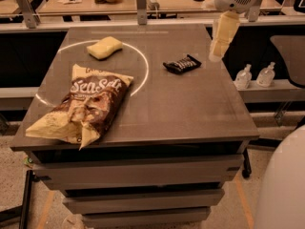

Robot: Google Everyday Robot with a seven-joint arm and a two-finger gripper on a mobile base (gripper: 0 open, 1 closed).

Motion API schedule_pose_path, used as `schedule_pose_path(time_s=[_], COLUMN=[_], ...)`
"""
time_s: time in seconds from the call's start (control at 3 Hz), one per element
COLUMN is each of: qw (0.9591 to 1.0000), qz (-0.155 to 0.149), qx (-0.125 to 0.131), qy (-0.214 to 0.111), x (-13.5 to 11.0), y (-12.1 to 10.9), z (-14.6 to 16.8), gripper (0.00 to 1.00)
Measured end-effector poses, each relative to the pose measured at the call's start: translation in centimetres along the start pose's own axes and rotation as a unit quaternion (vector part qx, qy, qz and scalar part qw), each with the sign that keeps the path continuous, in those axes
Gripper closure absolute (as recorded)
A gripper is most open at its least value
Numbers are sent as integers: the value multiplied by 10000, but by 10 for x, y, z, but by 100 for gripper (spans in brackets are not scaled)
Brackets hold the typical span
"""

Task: Pick rxbar chocolate

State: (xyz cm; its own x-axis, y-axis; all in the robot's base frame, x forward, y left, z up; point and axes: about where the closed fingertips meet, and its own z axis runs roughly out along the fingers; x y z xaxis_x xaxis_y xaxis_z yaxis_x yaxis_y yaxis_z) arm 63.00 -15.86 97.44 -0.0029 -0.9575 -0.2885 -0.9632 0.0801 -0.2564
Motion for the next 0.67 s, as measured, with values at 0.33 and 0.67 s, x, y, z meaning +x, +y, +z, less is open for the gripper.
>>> schedule_pose_path(time_s=[0.33, 0.67], qw=[10000, 9995], qz=[-23, -243], qx=[-59, -184], qy=[-6, 24], x=[26, 40], y=[-13, -25], z=[28, 52], gripper=[0, 0])
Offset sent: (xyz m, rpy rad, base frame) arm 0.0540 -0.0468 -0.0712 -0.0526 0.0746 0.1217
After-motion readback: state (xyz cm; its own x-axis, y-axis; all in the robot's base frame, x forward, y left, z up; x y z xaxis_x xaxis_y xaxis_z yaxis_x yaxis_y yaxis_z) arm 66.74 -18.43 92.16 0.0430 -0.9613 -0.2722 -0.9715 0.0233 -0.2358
